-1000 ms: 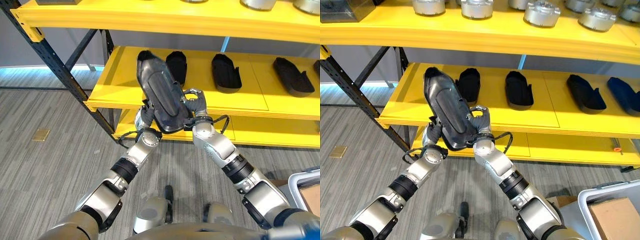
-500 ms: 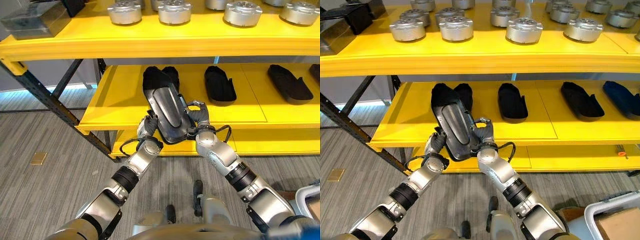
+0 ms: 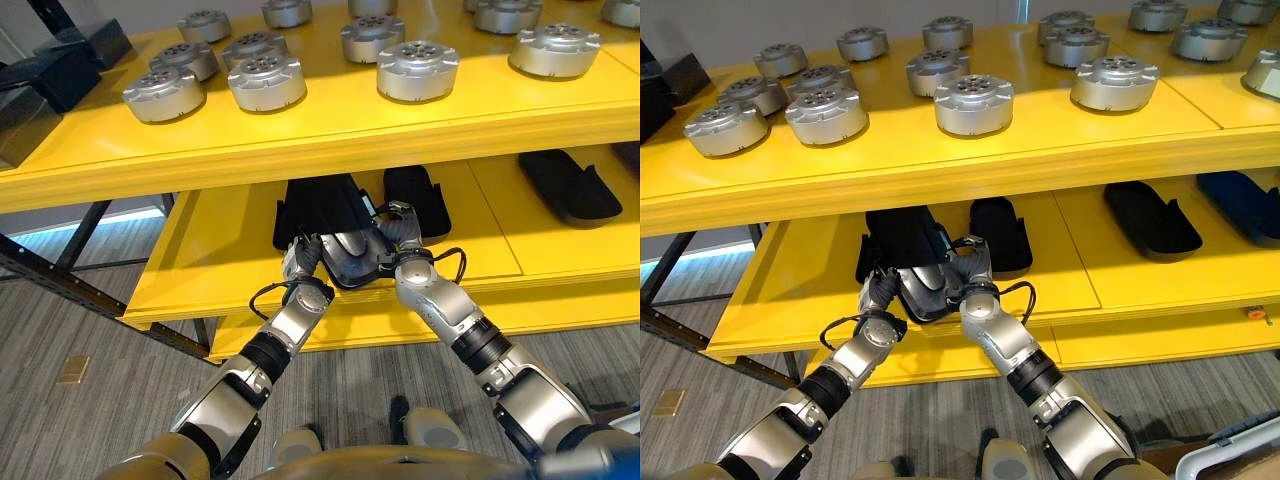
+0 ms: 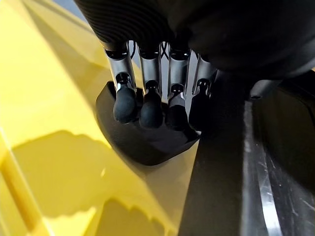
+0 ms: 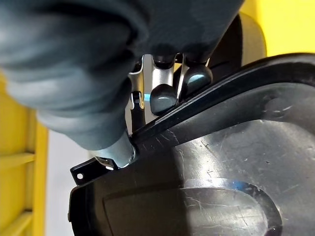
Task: Move parts from the plastic box to the shelf.
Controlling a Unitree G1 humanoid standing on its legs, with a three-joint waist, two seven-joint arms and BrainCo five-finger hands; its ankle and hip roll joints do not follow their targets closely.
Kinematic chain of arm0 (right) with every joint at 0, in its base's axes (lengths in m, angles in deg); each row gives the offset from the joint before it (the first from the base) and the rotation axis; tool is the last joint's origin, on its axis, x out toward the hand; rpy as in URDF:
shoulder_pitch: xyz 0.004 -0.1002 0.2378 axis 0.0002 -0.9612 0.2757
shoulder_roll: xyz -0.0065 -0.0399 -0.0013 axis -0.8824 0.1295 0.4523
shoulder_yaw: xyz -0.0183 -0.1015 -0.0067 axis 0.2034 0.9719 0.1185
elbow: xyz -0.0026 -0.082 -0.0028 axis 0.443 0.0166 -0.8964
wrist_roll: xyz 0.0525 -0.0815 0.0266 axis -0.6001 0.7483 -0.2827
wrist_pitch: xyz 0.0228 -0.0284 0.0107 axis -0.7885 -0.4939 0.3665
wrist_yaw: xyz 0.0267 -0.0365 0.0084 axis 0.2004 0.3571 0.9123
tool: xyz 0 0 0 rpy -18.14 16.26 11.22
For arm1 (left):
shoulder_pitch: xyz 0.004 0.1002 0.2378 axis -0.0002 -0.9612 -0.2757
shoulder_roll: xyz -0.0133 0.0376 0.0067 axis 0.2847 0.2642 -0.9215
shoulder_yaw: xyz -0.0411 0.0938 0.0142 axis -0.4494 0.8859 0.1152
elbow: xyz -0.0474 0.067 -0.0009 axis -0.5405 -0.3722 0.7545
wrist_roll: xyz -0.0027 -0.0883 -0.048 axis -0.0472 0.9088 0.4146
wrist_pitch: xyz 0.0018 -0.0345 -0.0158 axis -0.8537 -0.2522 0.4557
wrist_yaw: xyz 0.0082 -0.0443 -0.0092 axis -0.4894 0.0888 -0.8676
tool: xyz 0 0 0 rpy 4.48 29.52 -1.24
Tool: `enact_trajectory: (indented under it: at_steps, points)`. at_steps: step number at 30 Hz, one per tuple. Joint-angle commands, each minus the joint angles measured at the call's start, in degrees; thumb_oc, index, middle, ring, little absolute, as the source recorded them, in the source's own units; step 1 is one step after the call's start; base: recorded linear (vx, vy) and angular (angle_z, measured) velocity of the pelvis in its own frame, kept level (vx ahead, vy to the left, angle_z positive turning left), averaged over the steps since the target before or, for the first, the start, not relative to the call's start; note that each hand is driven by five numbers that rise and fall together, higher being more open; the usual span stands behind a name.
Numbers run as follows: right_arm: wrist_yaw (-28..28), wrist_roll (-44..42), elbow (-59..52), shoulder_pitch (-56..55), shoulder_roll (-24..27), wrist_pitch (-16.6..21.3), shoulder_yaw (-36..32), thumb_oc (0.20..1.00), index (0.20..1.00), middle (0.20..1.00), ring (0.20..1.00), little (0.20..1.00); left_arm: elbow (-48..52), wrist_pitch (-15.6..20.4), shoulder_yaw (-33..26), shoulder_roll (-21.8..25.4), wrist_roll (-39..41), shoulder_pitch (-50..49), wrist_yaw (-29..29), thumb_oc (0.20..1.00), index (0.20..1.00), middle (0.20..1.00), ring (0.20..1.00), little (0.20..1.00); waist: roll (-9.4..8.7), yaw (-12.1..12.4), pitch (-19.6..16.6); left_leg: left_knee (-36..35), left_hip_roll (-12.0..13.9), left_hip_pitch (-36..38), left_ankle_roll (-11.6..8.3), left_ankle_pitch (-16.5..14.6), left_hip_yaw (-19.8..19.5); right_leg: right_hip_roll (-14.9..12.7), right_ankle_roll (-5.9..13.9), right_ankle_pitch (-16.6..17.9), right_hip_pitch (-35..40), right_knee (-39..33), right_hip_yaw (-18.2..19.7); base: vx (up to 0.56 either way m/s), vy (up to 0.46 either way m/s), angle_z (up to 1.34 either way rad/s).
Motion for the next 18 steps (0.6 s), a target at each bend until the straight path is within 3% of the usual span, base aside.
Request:
enact_trajectory:
  at_steps: [1, 2, 3, 6, 10, 13, 18]
  points:
    - [4.21, 1.52, -3.87, 6.31, -6.08, 2.58, 3.95, 0.2, 0.2, 0.2, 0.2, 0.2, 6.55, 6.61, 3.5, -3.84, -0.5, 5.11, 0.11, 0.2, 0.2, 0.2, 0.2, 0.2, -0.43, 2.74, 0.5, -0.66, 4.13, -0.26, 0.55, 12.81, -0.02, -4.49, 3.71, -5.42, 4.95, 4.09, 0.29, 0.07, 0.404, 0.03]
    - [4.1, 1.66, -3.92, 6.18, -6.0, 2.68, 4.23, 0.2, 0.2, 0.2, 0.2, 0.2, 6.74, 6.48, 3.55, -3.76, -0.19, 5.04, 0.11, 0.2, 0.2, 0.2, 0.2, 0.2, -0.44, 2.79, 0.72, -0.24, 4.63, -0.84, 0.55, 13.24, -0.7, -5.05, 3.71, -5.83, 4.87, 5.09, 0.45, 0.11, 0.747, -0.21]
    - [4.05, 0.09, -3.5, 6.66, -5.42, 3.43, 4.7, 0.2, 0.2, 0.2, 0.2, 0.2, 6.87, 6.05, 3.26, -2.87, 0.32, 4.93, 0.37, 0.2, 0.2, 0.2, 0.2, 0.2, 0.01, 3.12, 1.22, 0.53, 3.94, 0.65, 0.93, 8.8, -1.71, -7.21, 4.42, -7.66, 3.53, 10.59, 0.49, 0.1, 0.766, -0.45]
    - [4.27, -0.51, -3.52, 5.25, -5.49, 4.63, 3.79, 0.2, 0.2, 0.2, 0.2, 0.2, 6.75, 4.77, 2.95, -2.67, 0.11, 5.82, 1.63, 0.2, 0.2, 0.2, 0.2, 0.2, 0.47, 3.35, 1.76, 2.55, 1.43, 1.88, 0.9, 5.73, -1.72, -8.32, 5.62, -7.88, 3.25, 12.85, -0.21, 0.03, 0.434, -0.38]
    - [6.03, 1.35, -3.98, 3.56, -5.13, 5.05, 3.22, 0.2, 0.2, 0.2, 0.2, 0.2, 6.63, 3.85, 3.2, -2.75, -0.04, 6.13, 1.23, 0.2, 0.2, 0.2, 0.2, 0.2, 0.14, 3.54, 2.08, 3.98, -1.18, 2.6, 1.88, 3.41, -0.76, -10.08, 7.41, -6.46, 4.05, 11.96, -0.18, -0.01, 0.219, -0.11]
    - [6.75, 3.33, -6.07, 2.17, -5.05, 5.84, 3.17, 0.2, 0.2, 0.2, 0.2, 0.2, 6.8, 2.35, 3.83, -2.25, -0.19, 7.87, -0.04, 0.2, 0.2, 0.2, 0.2, 0.2, -0.85, 4.47, 2.84, 5.48, -3.8, 2.35, 3.66, 1.46, 0.19, -12.39, 9.73, -3.63, 5.66, 8.83, -0.65, -0.04, 0.218, 0.17]
    - [4.39, 6.01, -6.65, 5.06, -7.36, 6.12, 3.15, 0.2, 0.2, 0.2, 0.2, 0.2, 6.67, 1.24, 4.2, -1.23, -0.33, 12.42, -0.94, 0.2, 0.2, 0.2, 0.2, 0.2, -2.37, 6.04, 5.27, 11.2, -4.98, -2.05, 4.84, -1.48, 1.76, -14.71, 10.64, -2.07, 5.07, 7.54, -1.48, -0.16, 0.14, 0.18]
